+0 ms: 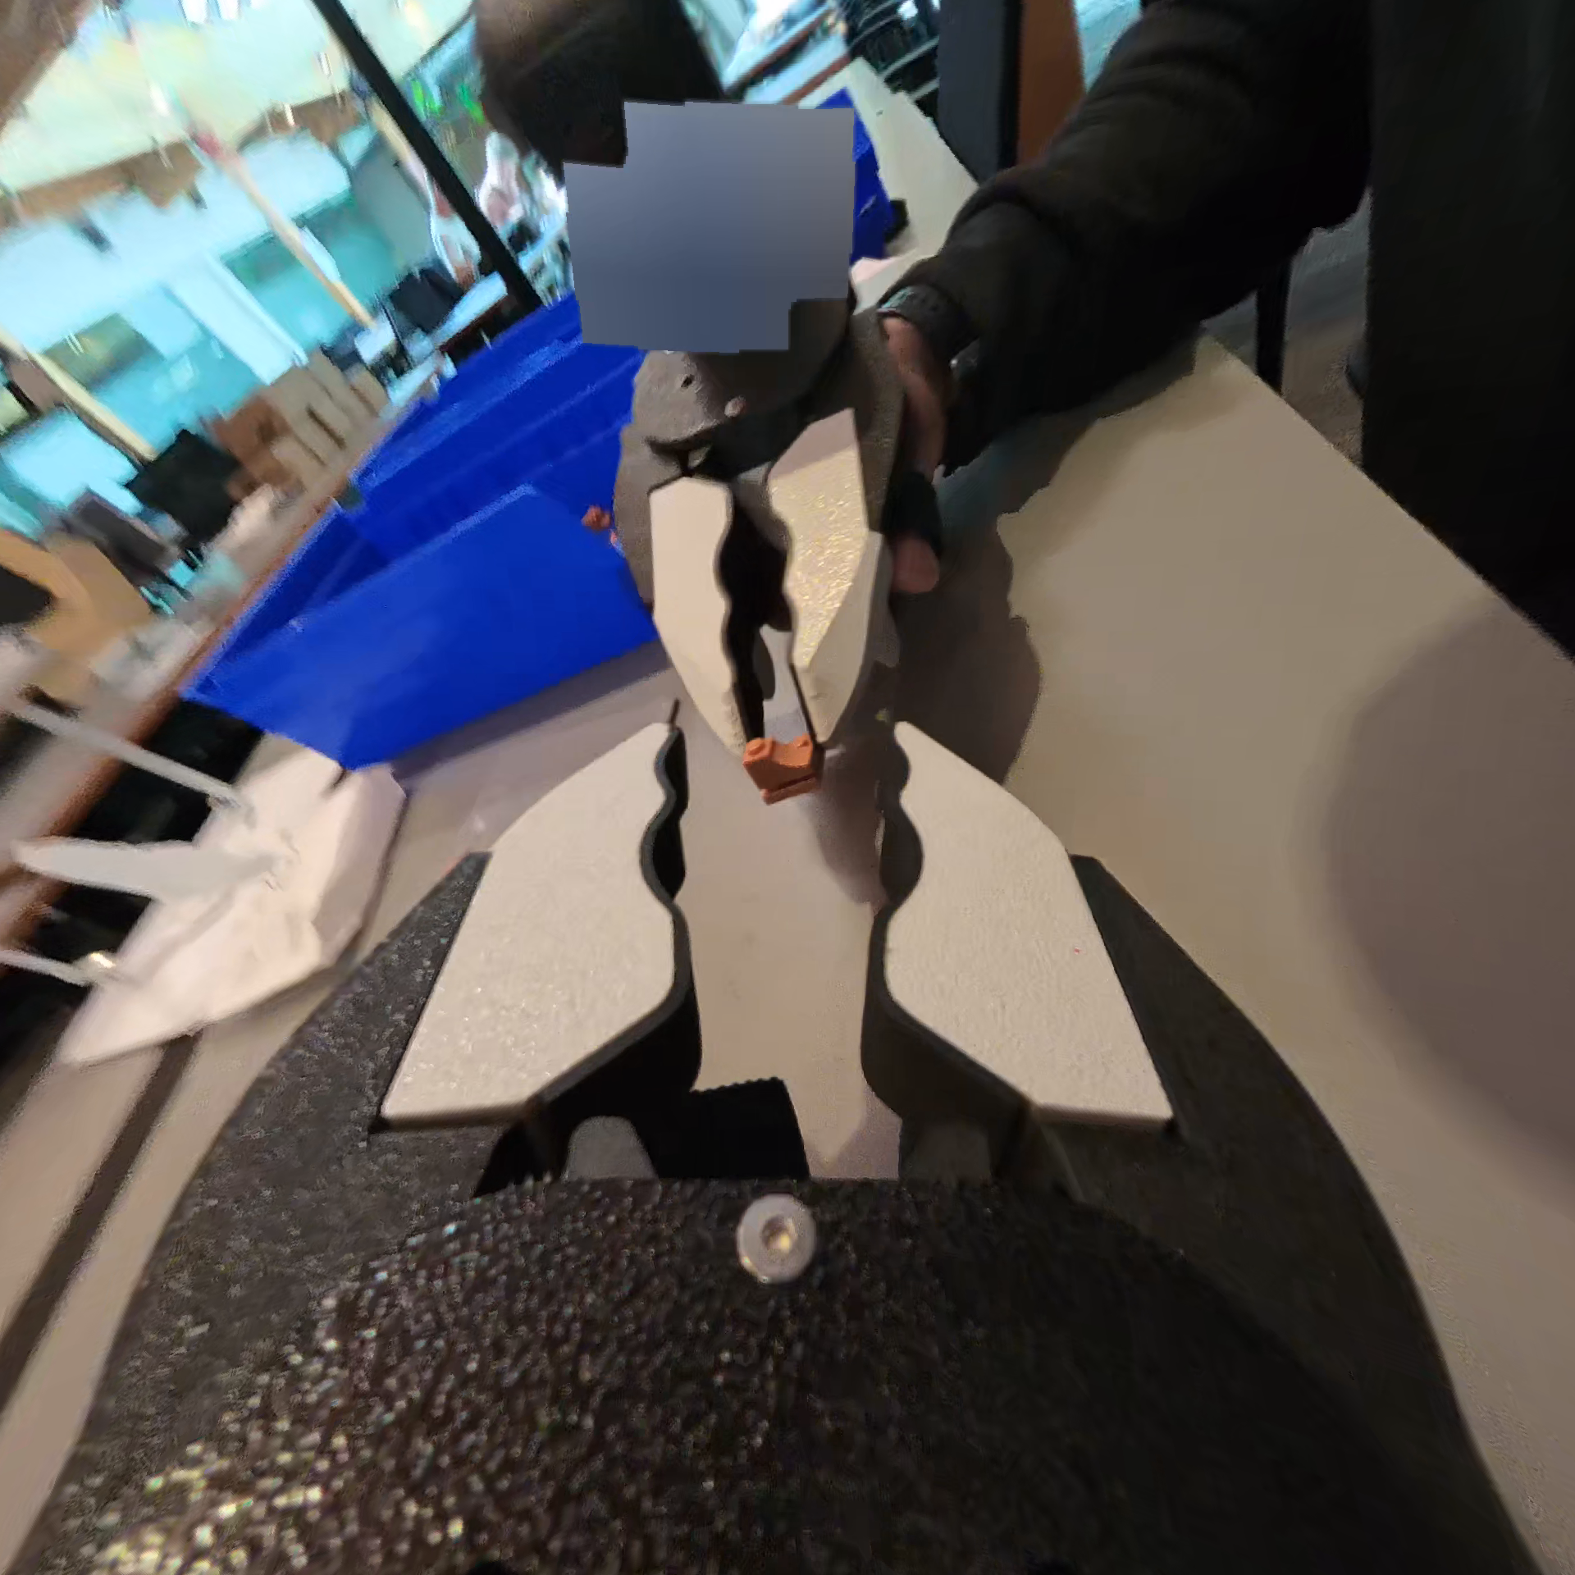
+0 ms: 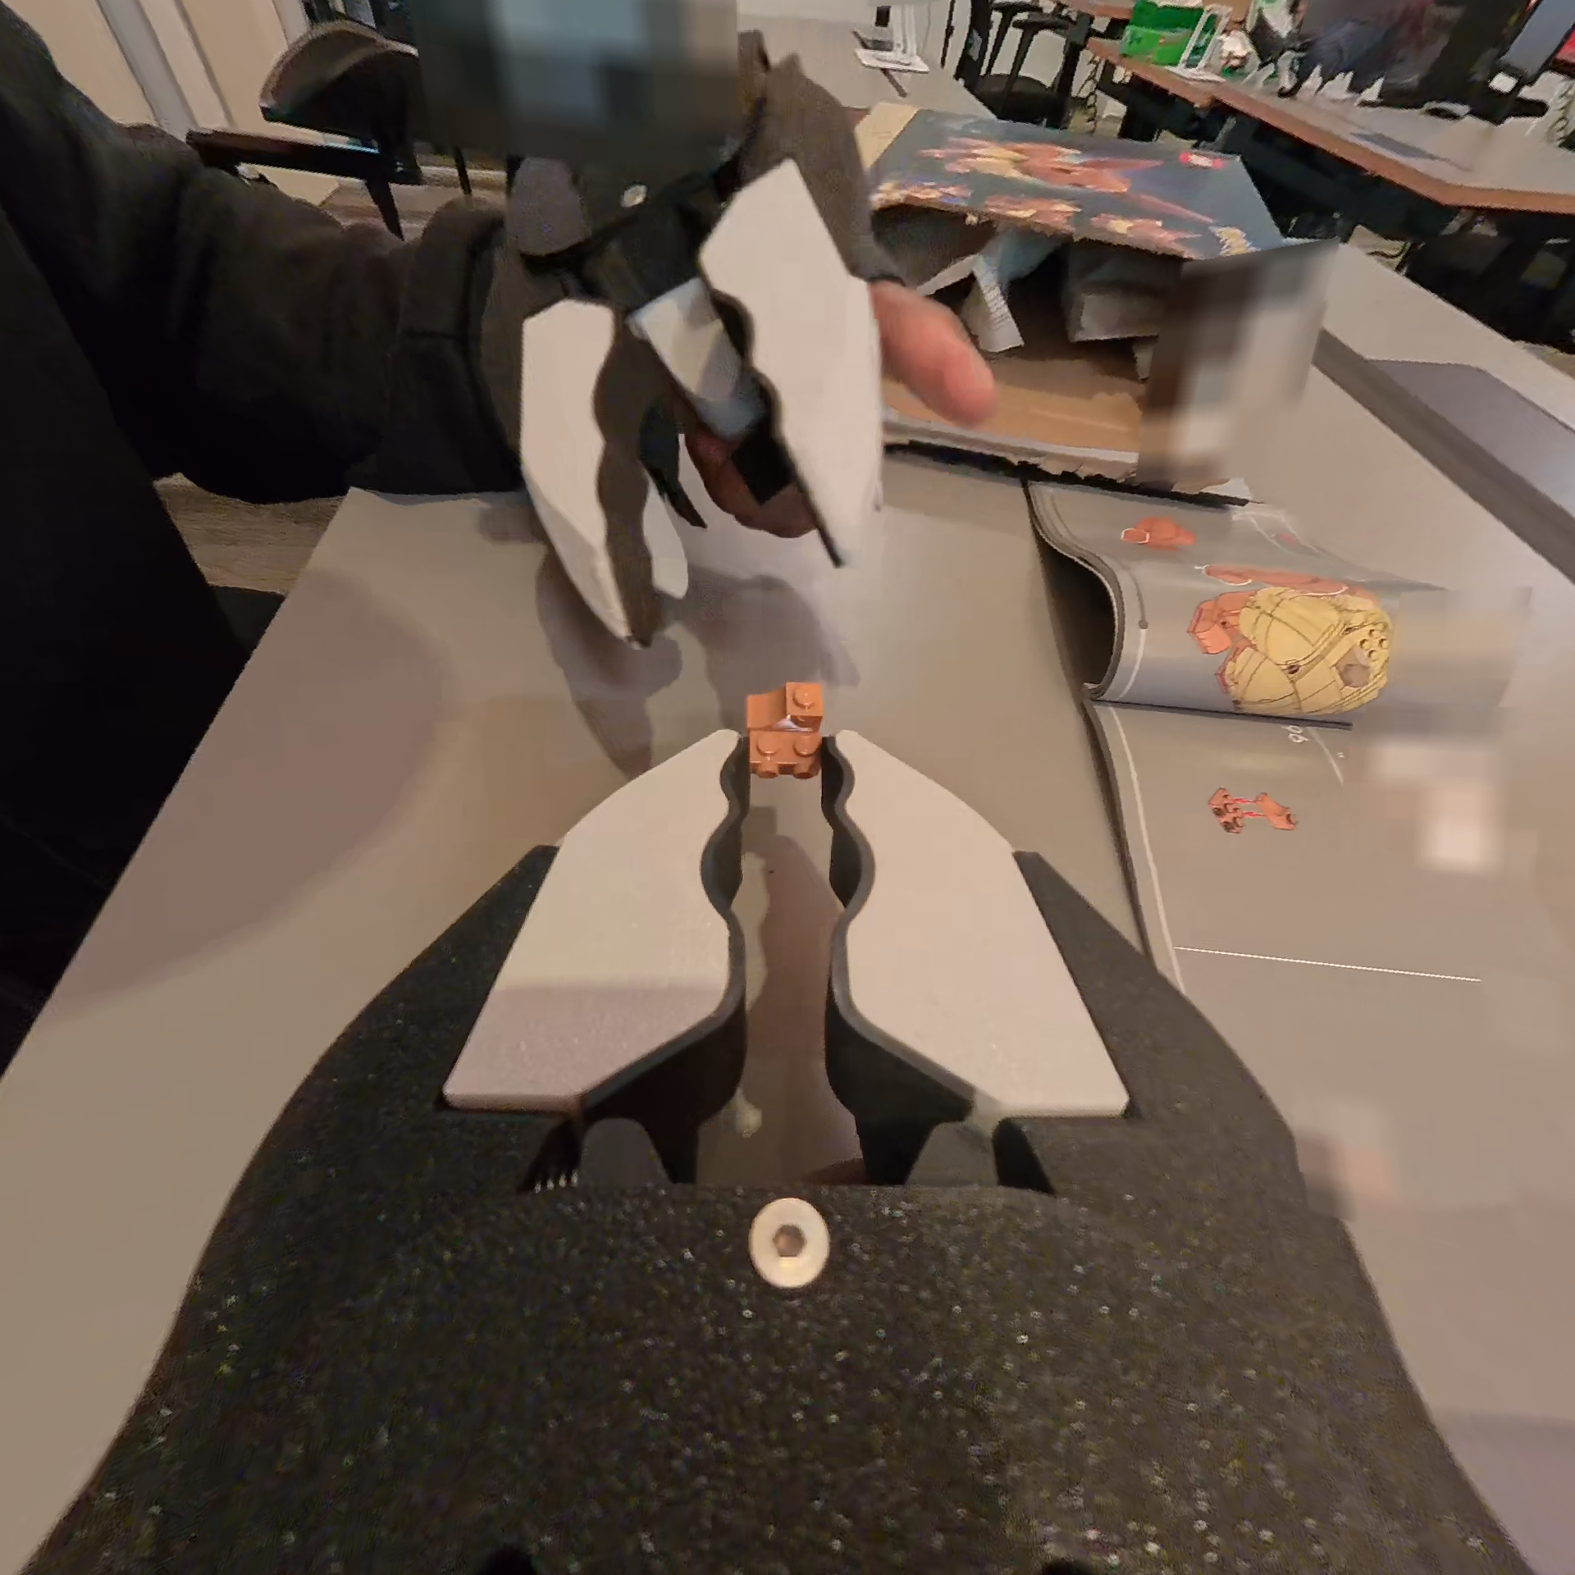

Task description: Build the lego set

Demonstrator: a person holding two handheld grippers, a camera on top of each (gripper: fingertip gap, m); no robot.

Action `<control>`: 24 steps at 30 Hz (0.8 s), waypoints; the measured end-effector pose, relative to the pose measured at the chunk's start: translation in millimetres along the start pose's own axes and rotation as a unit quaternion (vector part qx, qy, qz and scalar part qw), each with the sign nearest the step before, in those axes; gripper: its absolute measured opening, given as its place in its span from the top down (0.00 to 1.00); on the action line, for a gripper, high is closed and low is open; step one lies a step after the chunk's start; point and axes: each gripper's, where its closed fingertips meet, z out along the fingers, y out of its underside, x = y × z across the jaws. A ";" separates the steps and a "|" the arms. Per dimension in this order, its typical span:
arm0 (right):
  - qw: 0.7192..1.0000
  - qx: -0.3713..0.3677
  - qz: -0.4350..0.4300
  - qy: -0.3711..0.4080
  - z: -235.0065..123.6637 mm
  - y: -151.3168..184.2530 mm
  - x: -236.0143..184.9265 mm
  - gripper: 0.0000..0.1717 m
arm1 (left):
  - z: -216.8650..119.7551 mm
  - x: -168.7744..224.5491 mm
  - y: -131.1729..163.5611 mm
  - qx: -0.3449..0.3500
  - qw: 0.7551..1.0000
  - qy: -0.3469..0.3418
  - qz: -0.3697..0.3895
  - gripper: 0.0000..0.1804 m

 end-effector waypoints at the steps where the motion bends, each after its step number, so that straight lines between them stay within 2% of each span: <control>1: 1.000 0.000 0.007 -0.003 0.0 0.1 0.0 0.91 | 0.6 1.3 -0.7 0.004 1.000 -0.006 0.028 0.76; 6: 0.999 0.002 0.035 -0.023 -1.1 -0.2 -1.2 0.91 | 11.5 2.6 11.7 -0.014 0.993 -0.024 0.113 0.72; 9: 0.999 0.000 0.043 -0.032 -1.5 0.5 -2.2 0.91 | 15.6 7.3 21.2 -0.038 0.986 -0.011 0.162 0.72; 15: 0.998 0.002 0.055 -0.042 -2.0 0.2 -3.4 0.91 | 19.3 2.4 16.4 -0.034 0.969 -0.033 0.242 0.73; 18: 0.997 0.000 0.054 -0.047 -1.8 0.5 -4.9 0.91 | 20.8 2.9 15.5 -0.032 0.966 -0.035 0.254 0.76; 22: 0.997 0.002 0.054 -0.051 -1.2 -0.4 -6.6 0.91 | 24.1 2.6 23.0 -0.050 0.964 -0.037 0.259 0.87; 24: 0.998 0.006 0.052 -0.044 -1.4 -1.6 -5.1 0.92 | 22.8 -0.1 21.9 -0.049 0.963 -0.045 0.261 0.89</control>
